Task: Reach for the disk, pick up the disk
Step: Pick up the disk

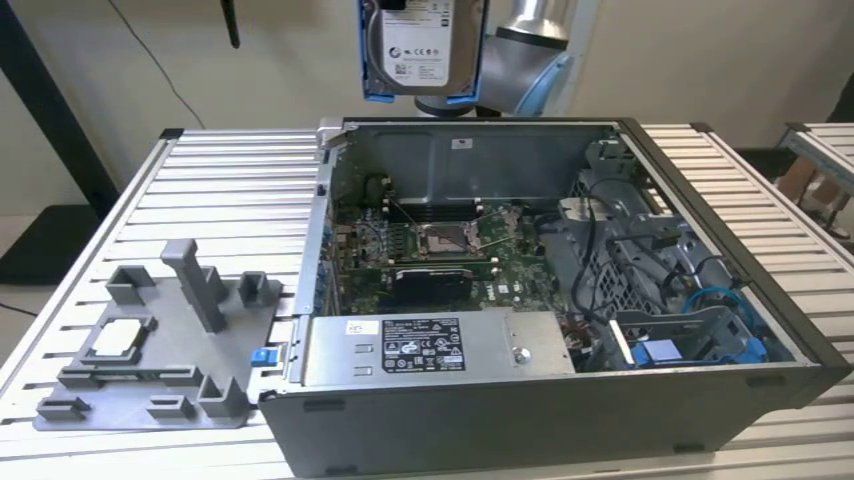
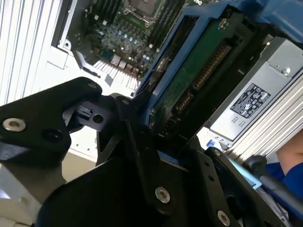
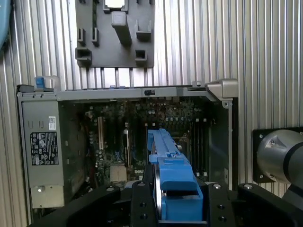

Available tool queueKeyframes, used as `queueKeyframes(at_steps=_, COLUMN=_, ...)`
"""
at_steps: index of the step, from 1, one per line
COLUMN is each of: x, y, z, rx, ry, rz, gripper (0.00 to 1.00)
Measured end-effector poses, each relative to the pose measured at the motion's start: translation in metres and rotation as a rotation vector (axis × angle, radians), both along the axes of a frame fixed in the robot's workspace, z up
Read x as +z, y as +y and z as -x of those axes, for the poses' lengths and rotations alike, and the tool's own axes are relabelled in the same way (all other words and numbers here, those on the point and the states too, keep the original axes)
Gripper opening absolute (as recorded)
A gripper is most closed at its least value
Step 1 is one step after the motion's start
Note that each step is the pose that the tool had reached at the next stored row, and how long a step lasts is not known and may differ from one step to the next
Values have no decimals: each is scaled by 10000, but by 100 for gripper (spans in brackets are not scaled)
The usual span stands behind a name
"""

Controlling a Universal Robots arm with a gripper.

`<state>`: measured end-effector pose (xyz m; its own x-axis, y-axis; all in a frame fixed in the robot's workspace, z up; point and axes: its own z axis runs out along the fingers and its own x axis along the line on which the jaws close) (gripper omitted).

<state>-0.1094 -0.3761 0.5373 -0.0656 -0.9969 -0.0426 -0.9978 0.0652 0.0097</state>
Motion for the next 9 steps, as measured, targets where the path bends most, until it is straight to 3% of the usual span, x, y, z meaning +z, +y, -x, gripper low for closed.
queueKeyframes(at_steps=9, x=0, y=0, z=-9, rx=0, ry=0, rz=0, gripper=0)
